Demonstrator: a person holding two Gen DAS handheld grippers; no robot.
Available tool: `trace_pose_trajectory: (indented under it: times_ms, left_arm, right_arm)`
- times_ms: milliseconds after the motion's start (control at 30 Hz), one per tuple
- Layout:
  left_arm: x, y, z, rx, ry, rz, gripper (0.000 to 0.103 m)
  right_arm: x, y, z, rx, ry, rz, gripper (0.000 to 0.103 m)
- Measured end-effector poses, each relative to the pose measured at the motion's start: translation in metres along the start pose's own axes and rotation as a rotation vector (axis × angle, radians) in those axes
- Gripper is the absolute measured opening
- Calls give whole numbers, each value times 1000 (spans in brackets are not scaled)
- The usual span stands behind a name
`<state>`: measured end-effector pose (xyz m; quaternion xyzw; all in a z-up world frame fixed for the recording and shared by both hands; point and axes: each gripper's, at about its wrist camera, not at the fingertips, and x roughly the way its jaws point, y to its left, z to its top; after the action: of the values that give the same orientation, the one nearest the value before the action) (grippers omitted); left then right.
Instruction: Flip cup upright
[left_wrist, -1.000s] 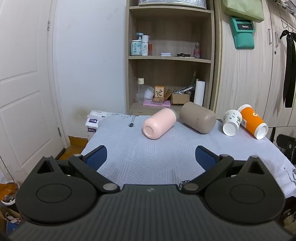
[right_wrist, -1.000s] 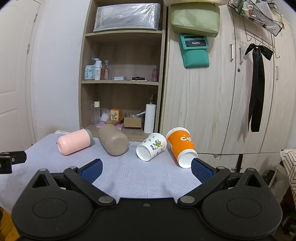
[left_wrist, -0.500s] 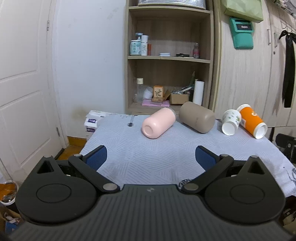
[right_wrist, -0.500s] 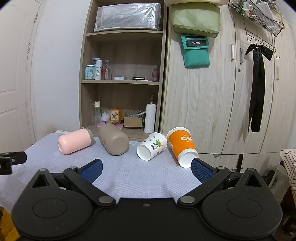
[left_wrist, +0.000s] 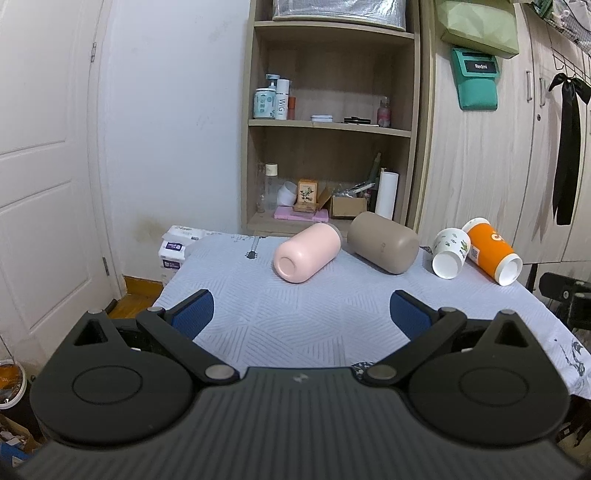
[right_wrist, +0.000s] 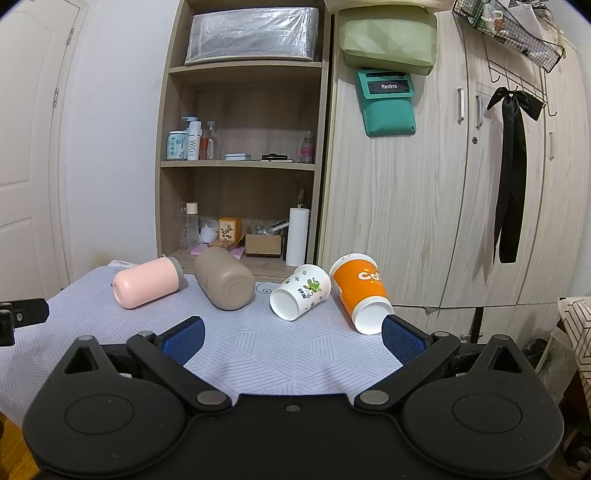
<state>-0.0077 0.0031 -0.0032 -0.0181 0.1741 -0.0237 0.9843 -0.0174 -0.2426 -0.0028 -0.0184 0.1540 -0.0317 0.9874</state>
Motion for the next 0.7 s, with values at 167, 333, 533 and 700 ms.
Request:
trace_pose_trajectory:
  times_ms: [167, 333, 533, 700]
  left_arm:
    - [0, 3, -1, -14, 14, -11, 103]
    - [1, 4, -1, -16, 13, -4, 103]
    - [3, 4, -3, -20, 23, -19, 103]
    - [-2, 2, -2, -26, 32, -48, 103]
  right_arm:
    - [0, 0, 0, -1, 0, 0, 103]
    - [1, -1, -1, -1, 2, -3, 103]
    - [1, -1, -1, -4, 3, 1, 103]
    - [1, 0, -1, -9, 5, -4, 103]
